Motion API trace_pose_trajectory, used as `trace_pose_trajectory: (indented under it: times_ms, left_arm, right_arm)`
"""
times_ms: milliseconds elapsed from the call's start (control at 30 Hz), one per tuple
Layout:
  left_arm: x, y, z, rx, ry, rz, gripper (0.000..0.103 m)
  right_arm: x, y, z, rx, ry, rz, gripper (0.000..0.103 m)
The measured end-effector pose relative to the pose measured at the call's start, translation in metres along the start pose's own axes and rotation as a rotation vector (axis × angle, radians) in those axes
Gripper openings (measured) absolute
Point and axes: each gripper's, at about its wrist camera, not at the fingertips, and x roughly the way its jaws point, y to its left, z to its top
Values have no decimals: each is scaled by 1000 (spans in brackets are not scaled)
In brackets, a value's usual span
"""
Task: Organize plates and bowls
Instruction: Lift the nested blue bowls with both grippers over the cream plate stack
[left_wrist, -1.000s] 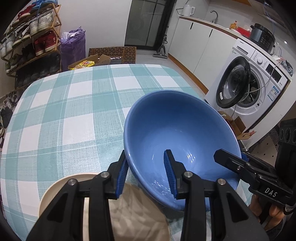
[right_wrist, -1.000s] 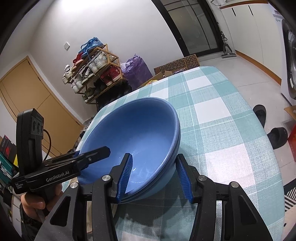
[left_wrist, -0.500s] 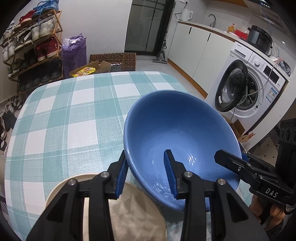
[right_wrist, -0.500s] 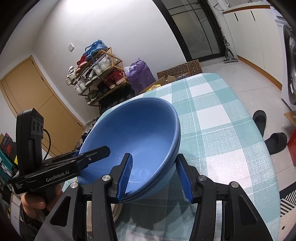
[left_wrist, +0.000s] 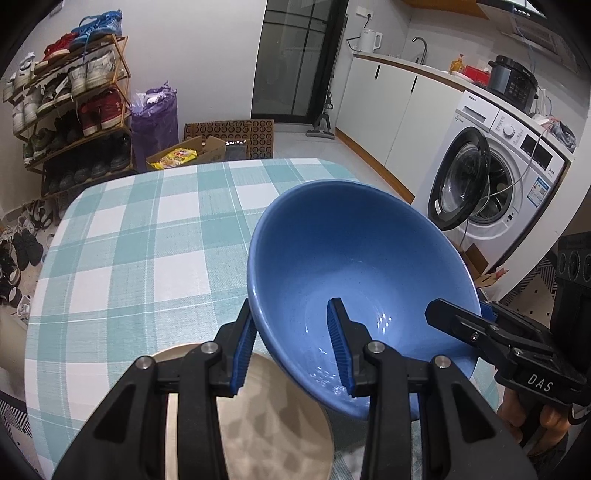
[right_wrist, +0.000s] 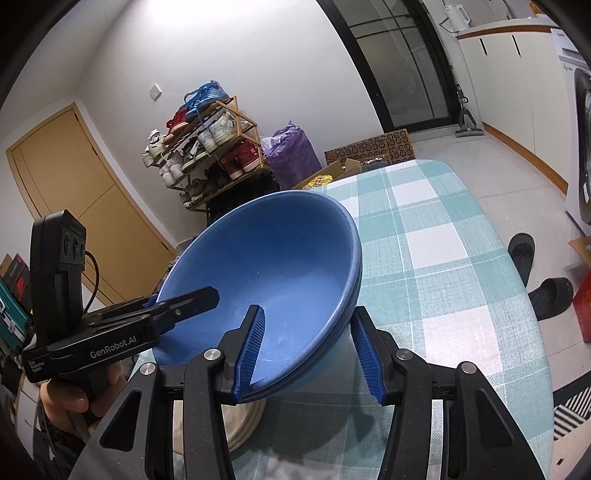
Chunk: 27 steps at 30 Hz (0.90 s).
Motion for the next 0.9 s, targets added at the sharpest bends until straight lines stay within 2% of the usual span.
trace_pose_trajectory:
  times_ms: [400, 900]
  left_arm:
    - [-19, 12, -10, -20, -23, 17, 37]
    - [-44, 52, -36, -91, -44, 68, 37]
  right_arm:
    - [-10, 27, -3, -40, 2, 17, 50]
    - [10, 73, -19, -129, 54, 68, 50]
